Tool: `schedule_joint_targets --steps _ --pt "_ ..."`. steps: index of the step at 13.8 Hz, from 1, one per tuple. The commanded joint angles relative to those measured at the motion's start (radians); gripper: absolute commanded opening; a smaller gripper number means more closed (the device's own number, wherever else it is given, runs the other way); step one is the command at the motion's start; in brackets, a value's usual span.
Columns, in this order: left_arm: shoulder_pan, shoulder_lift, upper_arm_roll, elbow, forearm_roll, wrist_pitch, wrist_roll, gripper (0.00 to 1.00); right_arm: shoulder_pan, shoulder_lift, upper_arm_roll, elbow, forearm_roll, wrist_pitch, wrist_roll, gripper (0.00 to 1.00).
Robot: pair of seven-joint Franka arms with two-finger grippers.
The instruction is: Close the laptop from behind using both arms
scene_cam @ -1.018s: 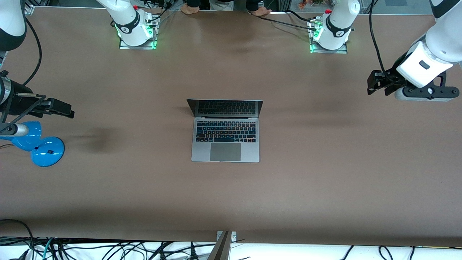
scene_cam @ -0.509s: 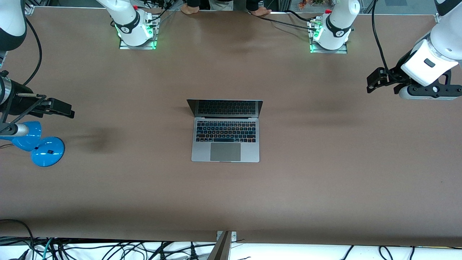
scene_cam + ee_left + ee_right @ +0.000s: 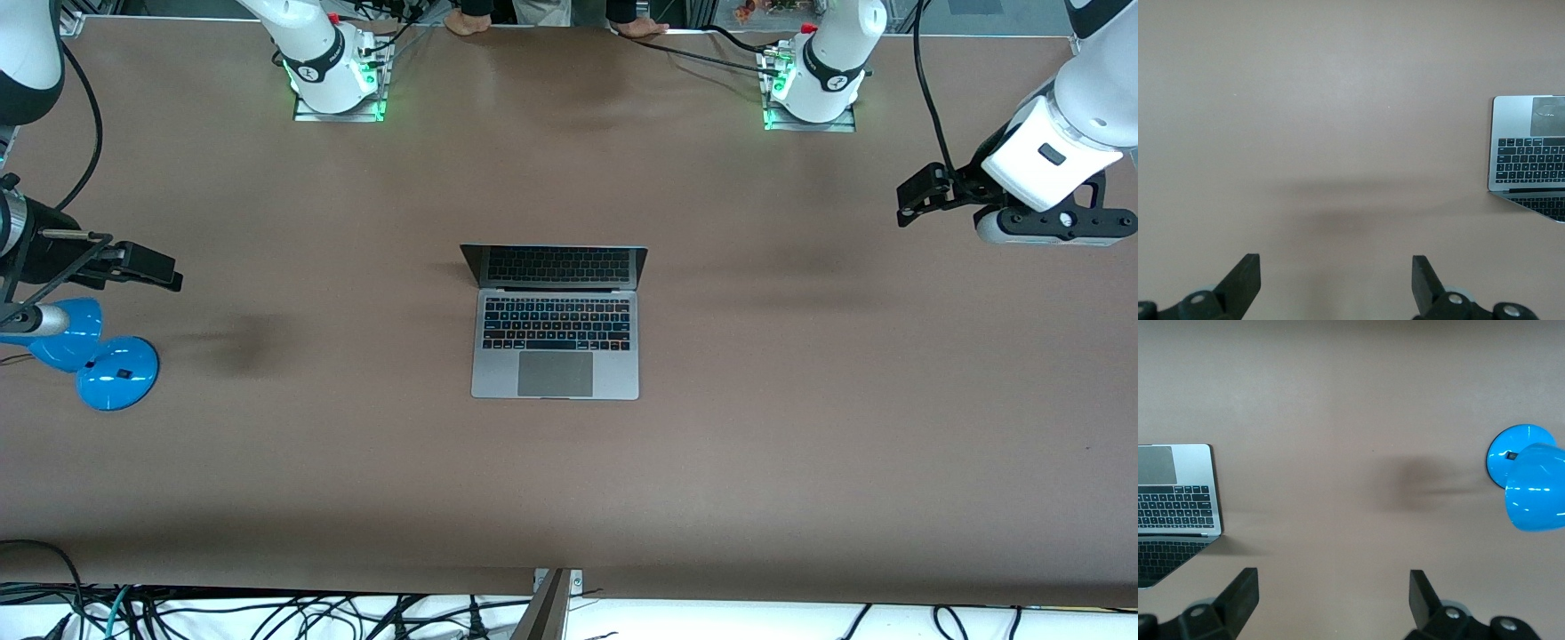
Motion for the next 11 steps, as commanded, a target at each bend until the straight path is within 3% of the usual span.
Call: schedule_joint_targets --steps 1,8,11 --pt "0.002 -0.010 -0.024 -0.015 -0.028 0.015 0.005 1.00 -0.005 -0.013 -0.002 -0.004 0.014 0.000 -0.002 1.00" --pt "0.002 -0.001 -0.174 -0.012 -0.030 0.026 -0.193 1.00 0.005 -0.010 0.011 -0.005 0.024 -0.002 0.003 1.00" --pt "0.002 -0.001 -0.238 -0.010 -0.051 0.026 -0.291 1.00 0.005 -0.008 0.072 -0.005 0.045 -0.011 0.004 1.00"
